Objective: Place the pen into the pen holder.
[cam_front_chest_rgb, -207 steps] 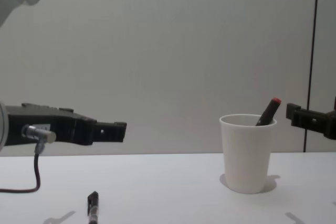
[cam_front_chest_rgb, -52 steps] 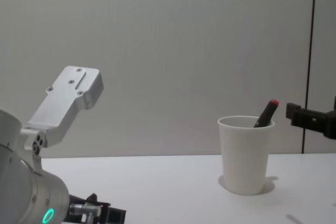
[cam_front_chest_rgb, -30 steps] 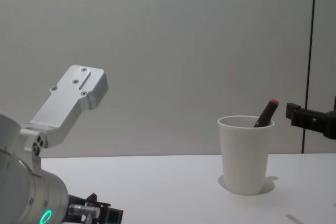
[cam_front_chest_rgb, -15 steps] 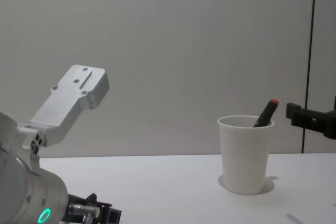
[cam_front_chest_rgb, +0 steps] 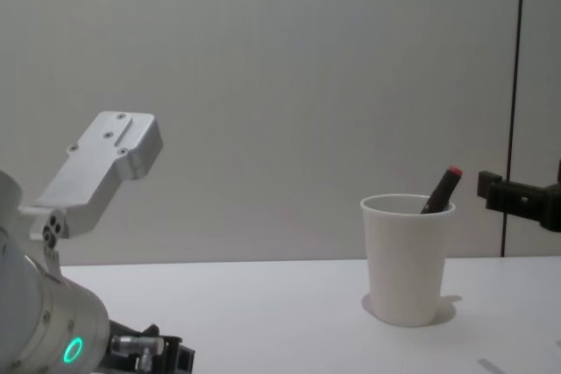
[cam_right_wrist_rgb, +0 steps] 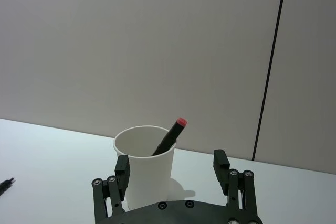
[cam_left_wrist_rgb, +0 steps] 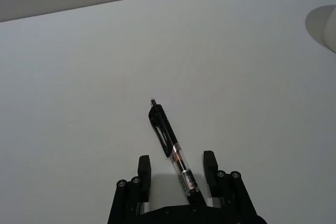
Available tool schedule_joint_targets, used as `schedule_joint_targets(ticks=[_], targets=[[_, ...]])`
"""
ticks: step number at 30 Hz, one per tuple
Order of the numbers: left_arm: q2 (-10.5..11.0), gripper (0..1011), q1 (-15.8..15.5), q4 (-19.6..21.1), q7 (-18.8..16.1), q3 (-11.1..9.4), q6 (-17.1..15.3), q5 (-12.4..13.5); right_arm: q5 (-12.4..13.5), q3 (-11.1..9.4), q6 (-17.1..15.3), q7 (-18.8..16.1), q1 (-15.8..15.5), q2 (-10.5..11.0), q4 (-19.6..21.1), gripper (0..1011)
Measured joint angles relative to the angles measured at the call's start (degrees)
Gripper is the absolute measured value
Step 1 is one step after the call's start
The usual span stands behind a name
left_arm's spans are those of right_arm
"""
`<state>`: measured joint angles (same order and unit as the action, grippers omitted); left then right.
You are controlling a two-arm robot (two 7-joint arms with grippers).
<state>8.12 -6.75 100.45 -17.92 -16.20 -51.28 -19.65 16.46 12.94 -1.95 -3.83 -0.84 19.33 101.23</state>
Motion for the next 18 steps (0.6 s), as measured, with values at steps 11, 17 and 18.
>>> schedule_joint_targets(ticks=[11,17,18], targets=[[-0.96,545,-0.06,-0.19,0.12,0.99,-1.21,-0.69,0.00,0.00,0.00,0.00,0.00,0.00,0.00,1002],[-1.13,504,-0.07,-0.23,1.37,1.08,-1.44,-0.13,0.00,0.00,0.00,0.00,0.00,0.00,0.00,1002],[-1.13,503,-0.07,-0.23,1.83,1.07,-1.47,0.18,0.00,0.00,0.00,0.00,0.00,0.00,0.00,1001]])
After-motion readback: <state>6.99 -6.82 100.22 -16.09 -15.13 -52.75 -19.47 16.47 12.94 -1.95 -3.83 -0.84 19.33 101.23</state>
